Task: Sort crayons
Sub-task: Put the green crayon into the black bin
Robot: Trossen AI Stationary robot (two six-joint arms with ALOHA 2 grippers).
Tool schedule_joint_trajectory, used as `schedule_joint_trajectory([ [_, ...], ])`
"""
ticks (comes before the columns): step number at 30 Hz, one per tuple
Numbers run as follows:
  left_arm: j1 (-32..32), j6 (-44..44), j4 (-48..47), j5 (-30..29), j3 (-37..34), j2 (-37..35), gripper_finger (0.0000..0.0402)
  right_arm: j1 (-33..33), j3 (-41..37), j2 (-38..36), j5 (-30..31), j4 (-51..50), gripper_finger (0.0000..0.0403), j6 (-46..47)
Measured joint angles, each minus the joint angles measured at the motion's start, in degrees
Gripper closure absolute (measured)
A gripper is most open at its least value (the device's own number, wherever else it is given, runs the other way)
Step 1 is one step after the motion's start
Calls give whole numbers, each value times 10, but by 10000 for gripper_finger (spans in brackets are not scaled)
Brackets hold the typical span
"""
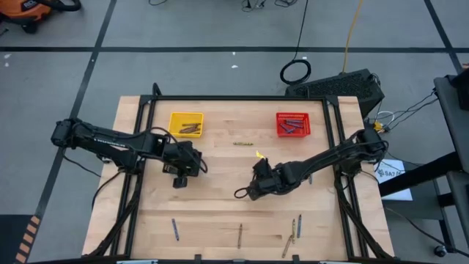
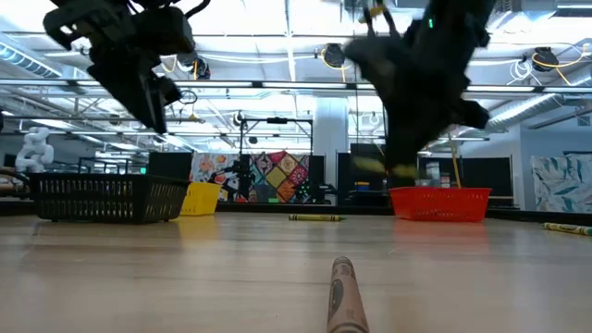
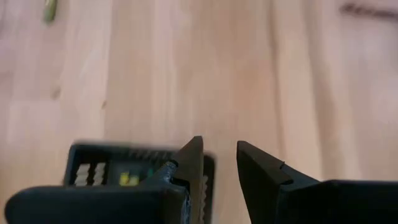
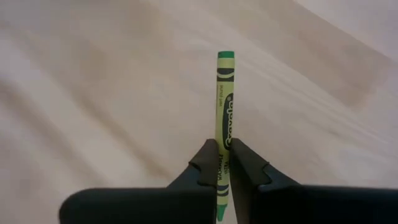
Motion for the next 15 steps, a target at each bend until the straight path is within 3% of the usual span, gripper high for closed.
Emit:
schedule_joint_trajectory([
  [6,-11,0,100,48,0,0,304,6,0,-17,5,153,401,-112],
  [15,-48,5,214,51,0,0,304,8,1,-19,11,299,401,-219],
])
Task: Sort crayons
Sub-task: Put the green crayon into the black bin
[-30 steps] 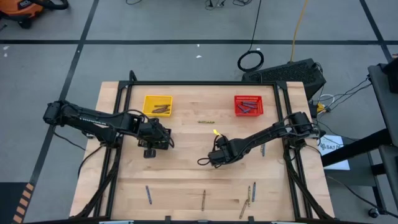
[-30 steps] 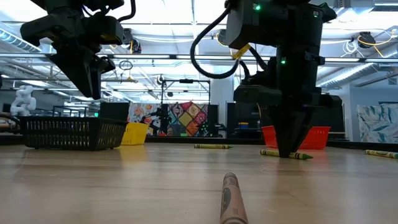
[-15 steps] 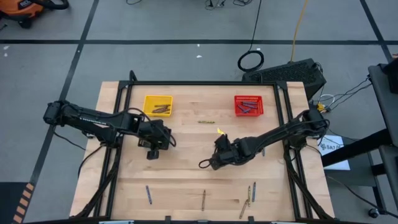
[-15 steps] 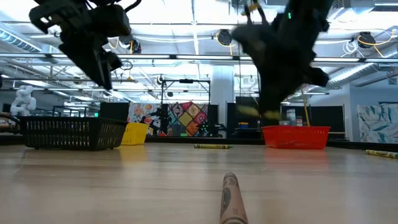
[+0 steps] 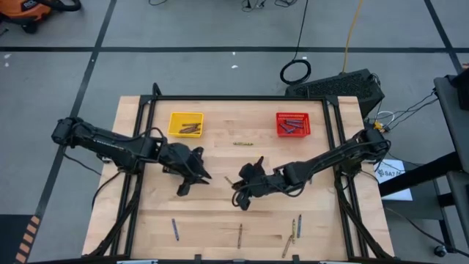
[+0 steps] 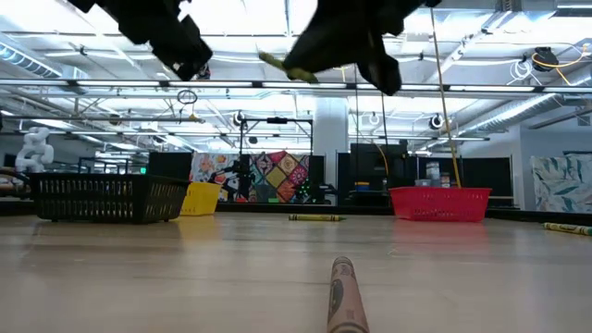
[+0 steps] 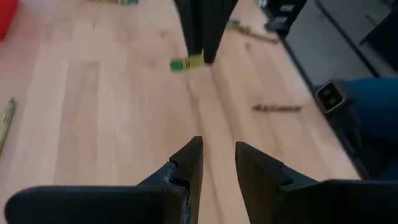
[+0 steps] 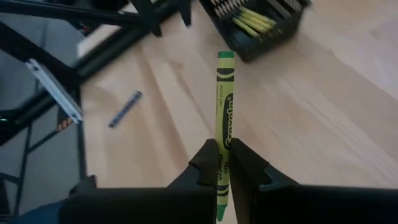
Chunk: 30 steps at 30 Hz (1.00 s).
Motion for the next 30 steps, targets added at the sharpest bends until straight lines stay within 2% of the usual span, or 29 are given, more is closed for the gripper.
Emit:
schedule_joint_trajectory([
  [15,-29,-1,114,0,0,4,304,15,0,0,-10,196,401,-158],
  [27,-30,-4,175,1,0,5,304,15,0,0,-15,218,401,-199],
  [30,-30,-4,183,24,0,5,304,12,1,0,-15,226,401,-202],
])
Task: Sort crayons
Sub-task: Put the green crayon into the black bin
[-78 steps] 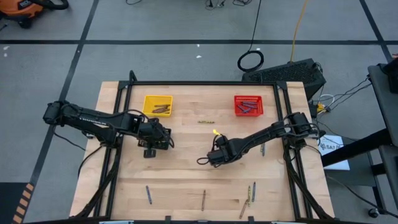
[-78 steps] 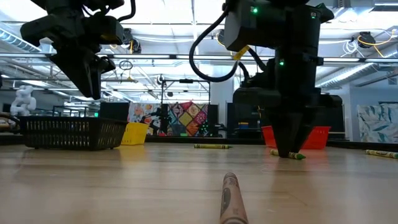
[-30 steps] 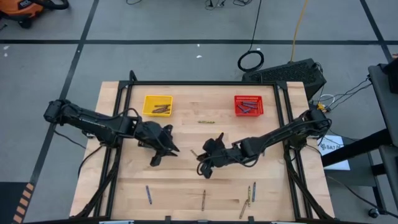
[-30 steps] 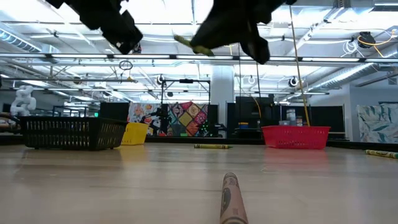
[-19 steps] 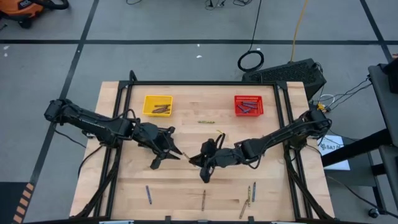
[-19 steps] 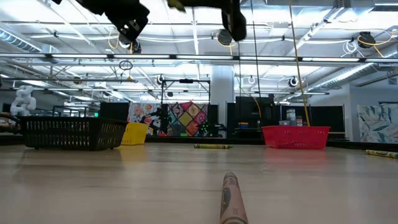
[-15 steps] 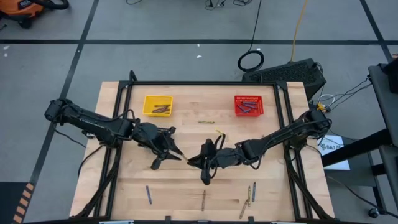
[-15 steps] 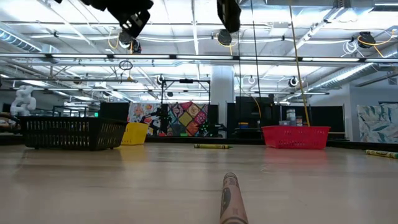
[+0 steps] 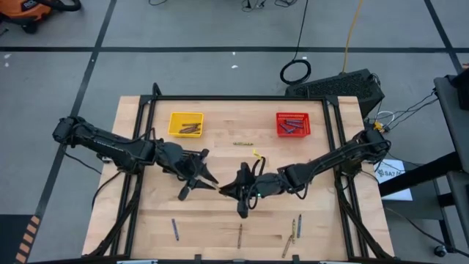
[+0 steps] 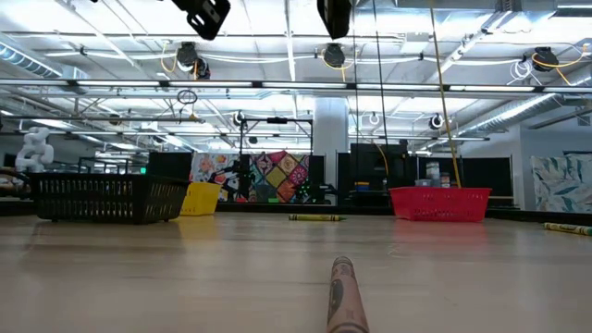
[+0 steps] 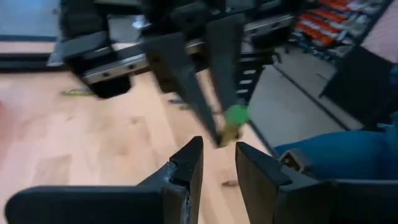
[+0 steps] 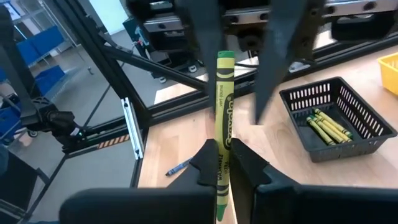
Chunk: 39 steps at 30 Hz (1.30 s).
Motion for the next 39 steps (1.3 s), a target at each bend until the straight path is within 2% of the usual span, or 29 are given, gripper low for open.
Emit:
schedule_joint_trajectory([
  [26,1,1,53,1,0,0,307,-19,1,0,-3,13,401,-4],
  [30,1,5,53,0,0,0,329,-19,1,0,-3,14,401,-4],
  [36,1,12,53,-1,0,0,388,-19,1,-1,-5,15,401,-4],
  [39,1,19,48,0,0,0,389,-19,1,-1,-5,13,400,-4],
])
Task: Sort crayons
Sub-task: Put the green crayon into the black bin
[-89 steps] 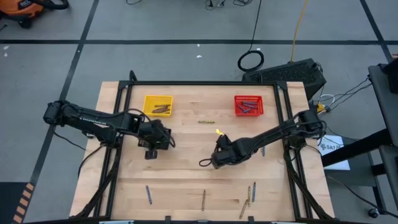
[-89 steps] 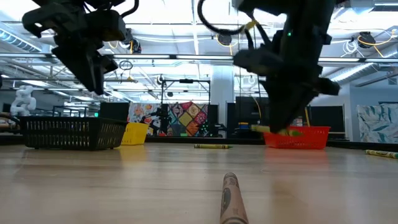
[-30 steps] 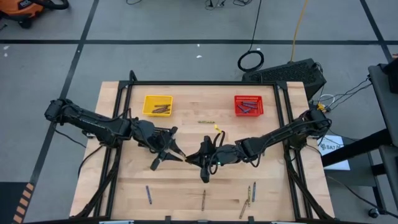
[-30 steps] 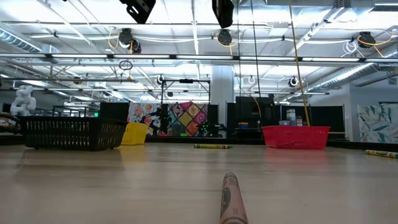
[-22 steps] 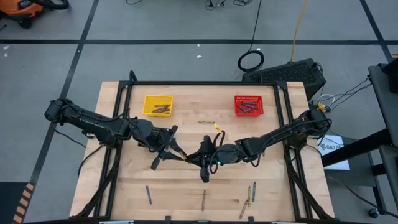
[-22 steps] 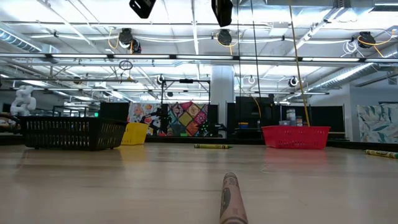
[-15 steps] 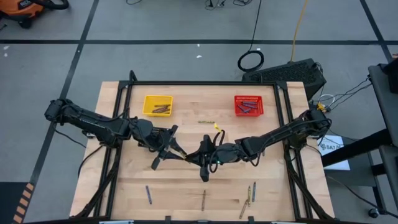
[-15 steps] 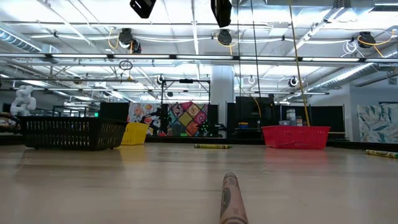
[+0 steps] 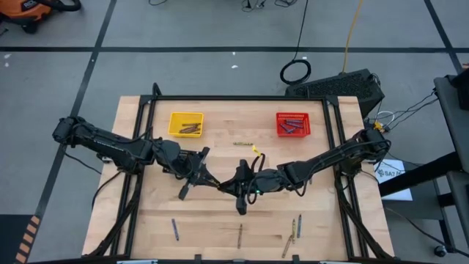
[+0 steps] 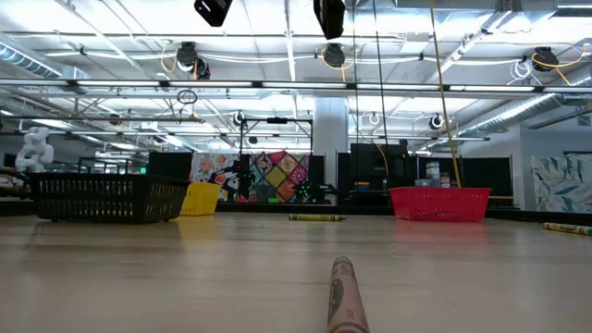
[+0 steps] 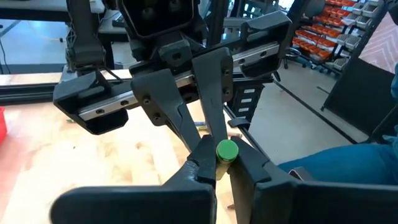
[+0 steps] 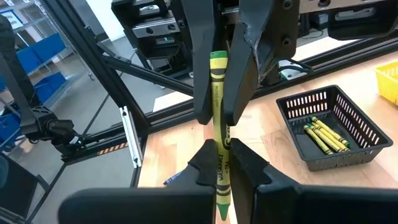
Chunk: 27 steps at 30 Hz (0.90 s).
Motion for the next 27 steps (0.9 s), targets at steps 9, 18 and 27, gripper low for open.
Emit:
schedule_joint_trajectory([
  [9,0,1,-10,0,0,0,386,0,0,0,5,-3,359,2],
  [18,10,1,-91,9,0,-2,386,0,0,0,-10,-17,318,33],
  [27,29,-1,-229,3,0,-7,386,3,0,0,-23,-62,314,58],
])
